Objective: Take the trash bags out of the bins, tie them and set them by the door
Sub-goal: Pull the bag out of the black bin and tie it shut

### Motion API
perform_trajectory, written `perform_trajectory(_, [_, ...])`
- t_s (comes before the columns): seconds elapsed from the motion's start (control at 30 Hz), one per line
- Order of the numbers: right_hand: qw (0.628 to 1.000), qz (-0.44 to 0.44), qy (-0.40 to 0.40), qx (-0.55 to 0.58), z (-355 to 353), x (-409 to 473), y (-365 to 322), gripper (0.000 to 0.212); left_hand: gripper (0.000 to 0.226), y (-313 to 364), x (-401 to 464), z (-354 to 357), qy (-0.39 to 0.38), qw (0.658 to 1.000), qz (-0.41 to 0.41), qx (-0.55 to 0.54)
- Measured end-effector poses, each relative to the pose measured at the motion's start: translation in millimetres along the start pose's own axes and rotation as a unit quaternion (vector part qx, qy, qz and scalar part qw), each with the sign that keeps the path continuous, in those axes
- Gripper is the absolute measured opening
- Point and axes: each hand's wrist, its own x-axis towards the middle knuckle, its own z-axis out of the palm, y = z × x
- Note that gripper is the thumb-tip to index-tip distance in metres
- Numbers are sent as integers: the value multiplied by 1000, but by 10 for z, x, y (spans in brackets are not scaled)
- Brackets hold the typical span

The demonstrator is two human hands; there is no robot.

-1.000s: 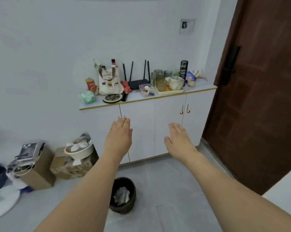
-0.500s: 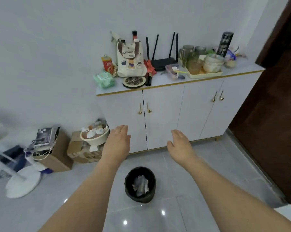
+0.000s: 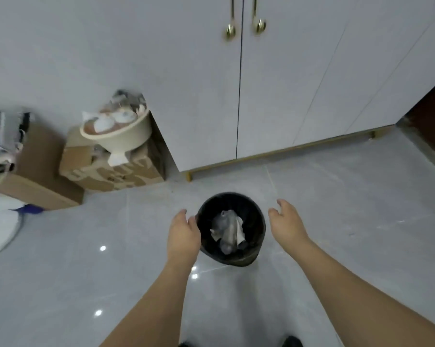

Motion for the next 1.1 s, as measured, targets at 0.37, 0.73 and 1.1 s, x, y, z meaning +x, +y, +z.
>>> perform_trajectory(0.37, [881,279,-43,379,1870,1314,2321,50,48,-2326,1118,2063,-82,859,-294,-411])
perform_trajectory(0.73, [847,241,-105,462,1797,1218,2428,43,19,-2307,961,2141,-158,819,-279,-475])
perform_trajectory(1.1, [938,148,44,310,1183,974,1733,16,8,-1381,877,1294,-64,926,-179,-327])
